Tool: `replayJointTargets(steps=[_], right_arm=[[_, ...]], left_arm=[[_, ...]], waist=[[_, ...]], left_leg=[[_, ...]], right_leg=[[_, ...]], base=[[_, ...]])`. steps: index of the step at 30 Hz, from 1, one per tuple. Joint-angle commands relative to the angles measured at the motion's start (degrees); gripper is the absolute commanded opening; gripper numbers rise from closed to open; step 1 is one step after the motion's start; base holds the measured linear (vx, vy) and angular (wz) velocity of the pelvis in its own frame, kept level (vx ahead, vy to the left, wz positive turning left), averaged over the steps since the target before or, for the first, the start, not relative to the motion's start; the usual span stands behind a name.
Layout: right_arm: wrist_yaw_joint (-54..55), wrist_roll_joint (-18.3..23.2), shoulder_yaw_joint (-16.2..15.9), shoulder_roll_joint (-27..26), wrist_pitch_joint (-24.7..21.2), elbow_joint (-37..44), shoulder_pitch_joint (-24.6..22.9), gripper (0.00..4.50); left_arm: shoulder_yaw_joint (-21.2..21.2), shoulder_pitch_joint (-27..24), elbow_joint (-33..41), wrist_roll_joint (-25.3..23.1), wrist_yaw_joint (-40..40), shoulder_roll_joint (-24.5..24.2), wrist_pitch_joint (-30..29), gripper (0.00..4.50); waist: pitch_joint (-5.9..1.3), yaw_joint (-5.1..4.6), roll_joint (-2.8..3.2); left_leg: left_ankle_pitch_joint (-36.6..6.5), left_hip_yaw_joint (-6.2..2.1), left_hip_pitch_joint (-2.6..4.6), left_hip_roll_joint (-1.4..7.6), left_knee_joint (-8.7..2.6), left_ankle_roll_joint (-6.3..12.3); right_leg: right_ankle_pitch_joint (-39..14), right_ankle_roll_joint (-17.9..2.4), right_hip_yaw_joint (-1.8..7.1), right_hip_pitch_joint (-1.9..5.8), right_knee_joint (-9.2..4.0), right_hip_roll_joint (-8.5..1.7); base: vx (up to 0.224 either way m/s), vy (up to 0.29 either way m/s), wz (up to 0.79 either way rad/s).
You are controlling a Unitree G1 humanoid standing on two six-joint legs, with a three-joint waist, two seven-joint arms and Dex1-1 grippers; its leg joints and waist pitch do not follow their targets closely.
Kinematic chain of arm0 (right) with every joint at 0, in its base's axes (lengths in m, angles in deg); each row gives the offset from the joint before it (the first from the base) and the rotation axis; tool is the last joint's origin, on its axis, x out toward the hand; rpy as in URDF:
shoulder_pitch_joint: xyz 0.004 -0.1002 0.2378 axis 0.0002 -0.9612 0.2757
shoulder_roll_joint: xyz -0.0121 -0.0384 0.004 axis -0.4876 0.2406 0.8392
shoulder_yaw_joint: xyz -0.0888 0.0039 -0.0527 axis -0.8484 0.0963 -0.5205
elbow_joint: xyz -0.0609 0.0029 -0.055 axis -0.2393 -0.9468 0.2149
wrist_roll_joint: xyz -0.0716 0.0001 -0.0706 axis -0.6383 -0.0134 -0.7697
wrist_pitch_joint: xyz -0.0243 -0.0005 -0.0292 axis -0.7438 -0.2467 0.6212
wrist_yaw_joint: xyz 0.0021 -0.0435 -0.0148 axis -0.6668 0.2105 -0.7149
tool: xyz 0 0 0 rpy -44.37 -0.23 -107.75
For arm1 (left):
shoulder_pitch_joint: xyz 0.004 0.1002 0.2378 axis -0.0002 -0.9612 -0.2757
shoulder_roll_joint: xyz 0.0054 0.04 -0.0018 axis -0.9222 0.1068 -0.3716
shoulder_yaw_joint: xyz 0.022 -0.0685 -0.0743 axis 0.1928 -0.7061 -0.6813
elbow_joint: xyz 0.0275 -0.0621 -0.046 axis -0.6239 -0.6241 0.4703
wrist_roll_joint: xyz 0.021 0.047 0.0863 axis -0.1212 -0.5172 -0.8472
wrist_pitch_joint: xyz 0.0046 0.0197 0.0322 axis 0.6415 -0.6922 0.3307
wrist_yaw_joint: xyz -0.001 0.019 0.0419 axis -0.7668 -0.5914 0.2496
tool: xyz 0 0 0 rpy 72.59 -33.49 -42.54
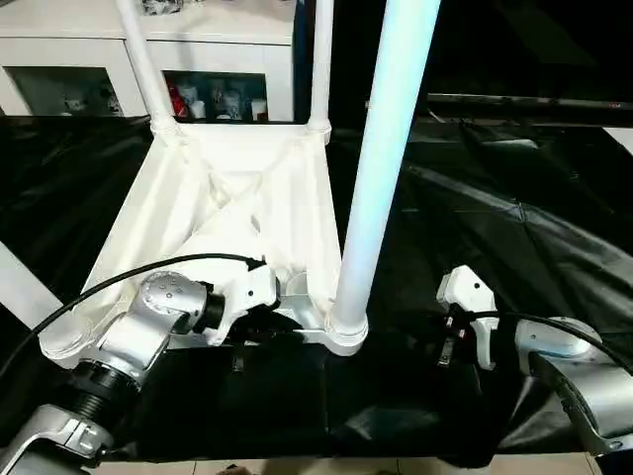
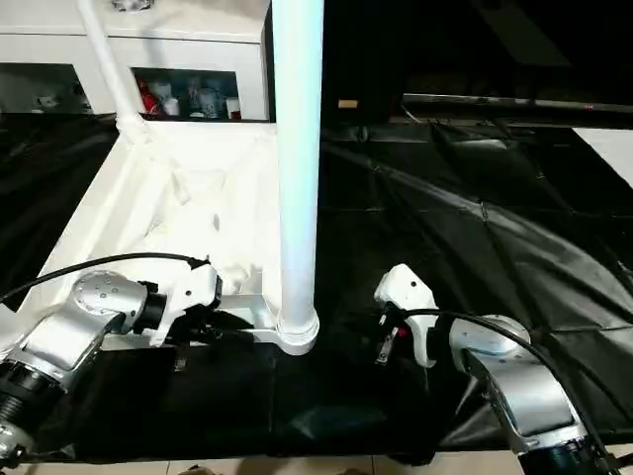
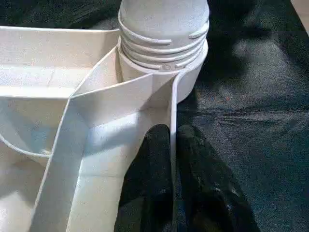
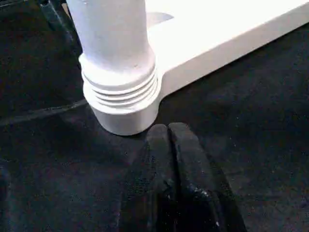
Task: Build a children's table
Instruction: Rotate leg to tighten
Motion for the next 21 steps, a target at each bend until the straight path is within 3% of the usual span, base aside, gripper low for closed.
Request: replayJointTargets(steps=[1,7,11,13,15,17,21], right_arm=[[-0.23,-0.02,-0.11,0.76,0.16,0.45,0.60,0.00],[-0.38,-0.43,-0.62,0.50,1.03,-0.20,0.45,0.00],[0.96,-0.87,-0.43,-0.42,1.80,-1.31,0.89,0.00],[2.89,-0.64,0.71,-1.97,2.54,-3.32,2.05,0.00],[3.54,0.35,1.68,-3.00,2.45,-4.86,2.96,0.00],[3.49,0.80,1.93,-3.29,2.29,-5.29,3.18,0.17],[2.28,2.71,2.57,-4.15,1.53,-5.95,3.59,0.35]], left_arm=[[-0.18,0.38,-0.84,0.54,-0.21,0.25,-0.78,0.15],[-0.65,-0.37,-1.30,1.89,-0.98,1.29,-1.70,0.06],[-0.38,-0.95,-2.00,0.79,1.89,2.79,-2.63,0.06],[-0.85,-0.51,-3.56,-1.41,8.03,5.34,-3.73,0.06],[-1.23,-0.26,-3.19,-2.41,12.19,7.69,-5.92,0.06],[-1.19,-0.25,-2.40,-2.56,13.01,8.28,-7.15,0.02],[-0.64,-0.24,-0.70,-3.65,14.80,8.99,-9.61,0.00]], waist=[[-3.16,0.25,0.11],[-3.24,0.30,0.05],[-3.24,0.27,0.03],[-3.18,0.03,0.01],[-3.16,0.11,-0.20],[-3.13,0.06,-0.39],[-3.23,-0.17,-0.37]], left_leg=[[-18.23,-1.39,0.66,2.15,-4.17,-0.21],[-17.38,-1.36,0.53,2.08,-4.10,0.24],[-16.97,-1.34,0.46,2.07,-4.06,0.46],[-17.53,-1.30,0.46,1.93,-3.97,0.49],[-17.91,-1.28,0.68,1.92,-3.86,0.64],[-17.56,-1.49,0.30,1.73,-3.86,0.83],[-17.46,-1.57,0.29,1.68,-3.82,1.28]], right_leg=[[-21.26,-9.85,2.32,1.95,-5.22,-3.53],[-20.95,-9.66,2.35,2.05,-5.19,-3.58],[-20.74,-9.78,2.29,2.05,-5.17,-3.54],[-22.43,-9.56,2.19,1.94,-5.38,-3.53],[-25.24,-8.52,2.17,1.80,-5.66,-3.55],[-28.95,-6.61,2.01,2.03,-6.03,-3.70],[-30.66,-5.27,1.87,1.78,-6.30,-3.63]], base=[[0.000,0.000,0.00],[0.000,0.000,0.00],[0.000,0.000,0.00],[0.000,0.000,0.00],[0.000,0.000,0.00],[0.000,0.000,0.00],[0.000,0.000,0.00]])
